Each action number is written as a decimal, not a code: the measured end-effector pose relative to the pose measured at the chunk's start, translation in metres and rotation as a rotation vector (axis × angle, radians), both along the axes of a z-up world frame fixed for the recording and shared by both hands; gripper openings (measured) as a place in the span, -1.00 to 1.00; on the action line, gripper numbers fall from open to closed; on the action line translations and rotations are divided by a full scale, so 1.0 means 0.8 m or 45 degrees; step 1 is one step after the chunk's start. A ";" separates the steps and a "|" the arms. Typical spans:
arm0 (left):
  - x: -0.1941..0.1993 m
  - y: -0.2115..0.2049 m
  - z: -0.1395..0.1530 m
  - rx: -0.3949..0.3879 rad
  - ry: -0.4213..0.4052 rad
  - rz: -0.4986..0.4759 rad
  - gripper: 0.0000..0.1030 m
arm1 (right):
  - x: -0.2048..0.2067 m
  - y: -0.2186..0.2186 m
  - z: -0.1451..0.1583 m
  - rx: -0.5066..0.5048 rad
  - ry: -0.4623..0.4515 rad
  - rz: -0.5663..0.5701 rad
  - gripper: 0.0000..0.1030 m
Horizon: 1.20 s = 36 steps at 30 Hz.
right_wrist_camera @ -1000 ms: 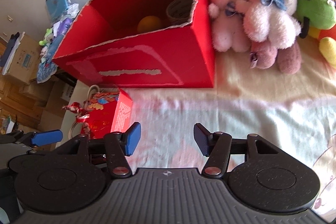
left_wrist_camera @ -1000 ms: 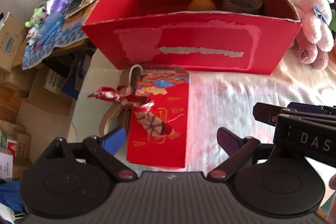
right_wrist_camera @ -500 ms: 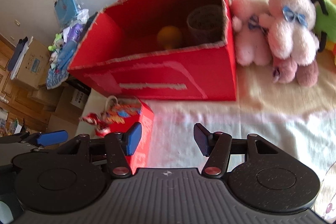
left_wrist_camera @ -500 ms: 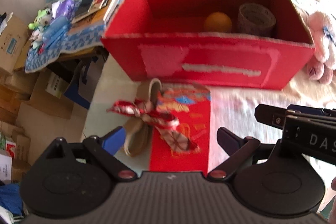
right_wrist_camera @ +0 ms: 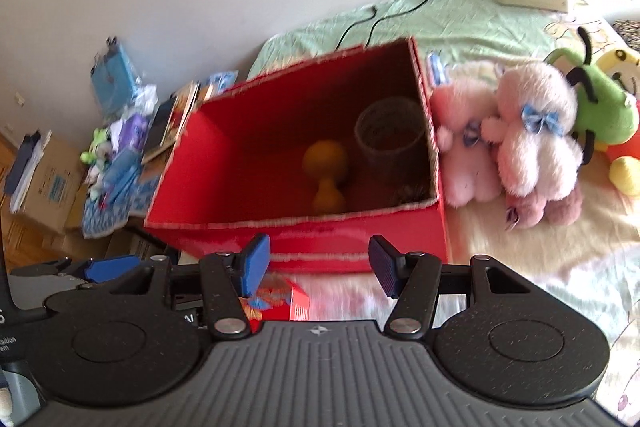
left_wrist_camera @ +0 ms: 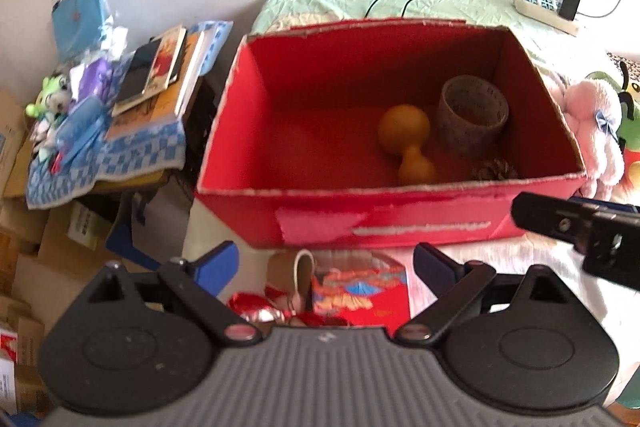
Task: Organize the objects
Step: 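Move the right gripper down to the red printed gift box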
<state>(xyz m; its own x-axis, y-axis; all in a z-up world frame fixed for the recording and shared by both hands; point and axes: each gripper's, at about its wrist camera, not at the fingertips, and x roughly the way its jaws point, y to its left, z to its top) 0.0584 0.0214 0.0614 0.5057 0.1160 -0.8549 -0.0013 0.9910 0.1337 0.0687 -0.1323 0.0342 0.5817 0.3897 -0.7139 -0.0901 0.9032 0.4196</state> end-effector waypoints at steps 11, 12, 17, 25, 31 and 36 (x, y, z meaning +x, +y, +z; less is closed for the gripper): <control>0.030 0.020 0.008 -0.015 -0.064 -0.049 0.87 | 0.010 0.008 0.012 -0.031 -0.066 -0.141 0.14; 0.032 0.021 0.008 -0.014 -0.070 -0.053 0.88 | 0.011 0.009 0.011 -0.036 -0.068 -0.149 0.14; 0.039 0.021 0.003 -0.010 -0.073 -0.084 0.89 | 0.013 0.015 0.006 -0.048 -0.064 -0.165 0.14; 0.049 0.016 -0.002 -0.029 -0.049 -0.101 0.89 | 0.016 0.016 0.003 -0.055 -0.050 -0.160 0.14; 0.050 0.008 -0.005 -0.029 -0.039 -0.090 0.89 | 0.016 0.012 0.001 -0.053 -0.039 -0.128 0.14; 0.046 0.005 -0.005 -0.026 -0.039 -0.061 0.89 | 0.015 0.010 0.002 -0.055 -0.036 -0.075 0.14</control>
<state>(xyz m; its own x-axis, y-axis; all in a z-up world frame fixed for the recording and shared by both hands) 0.0951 0.0251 0.0577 0.5364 0.0738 -0.8407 0.0425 0.9926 0.1142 0.0811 -0.1245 0.0358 0.6229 0.3236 -0.7122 -0.0475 0.9244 0.3784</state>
